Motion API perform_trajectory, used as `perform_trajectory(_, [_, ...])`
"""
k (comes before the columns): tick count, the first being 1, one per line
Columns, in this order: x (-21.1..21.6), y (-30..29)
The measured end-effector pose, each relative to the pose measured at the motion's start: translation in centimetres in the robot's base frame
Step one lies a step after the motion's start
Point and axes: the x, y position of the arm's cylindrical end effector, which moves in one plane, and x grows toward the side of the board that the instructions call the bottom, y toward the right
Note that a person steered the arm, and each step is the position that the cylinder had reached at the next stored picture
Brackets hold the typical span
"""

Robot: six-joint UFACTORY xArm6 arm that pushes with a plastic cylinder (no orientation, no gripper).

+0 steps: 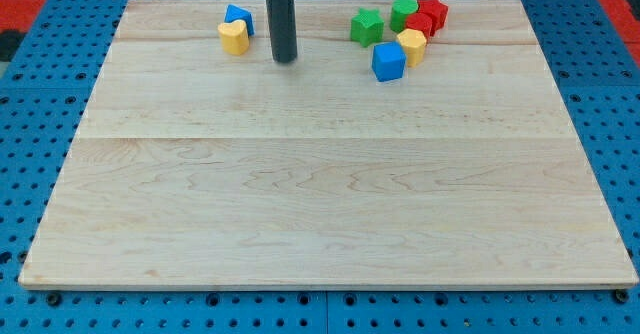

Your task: Point your hand to the right of the red star

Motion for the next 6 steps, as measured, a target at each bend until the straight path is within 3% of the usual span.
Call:
perform_trajectory(1, [9.1,-0.7])
perform_trajectory(2, [11.5,8.8])
perform_trajectory(5, [2.5,26.5])
perform_trajectory(6, [-2.8,28.6])
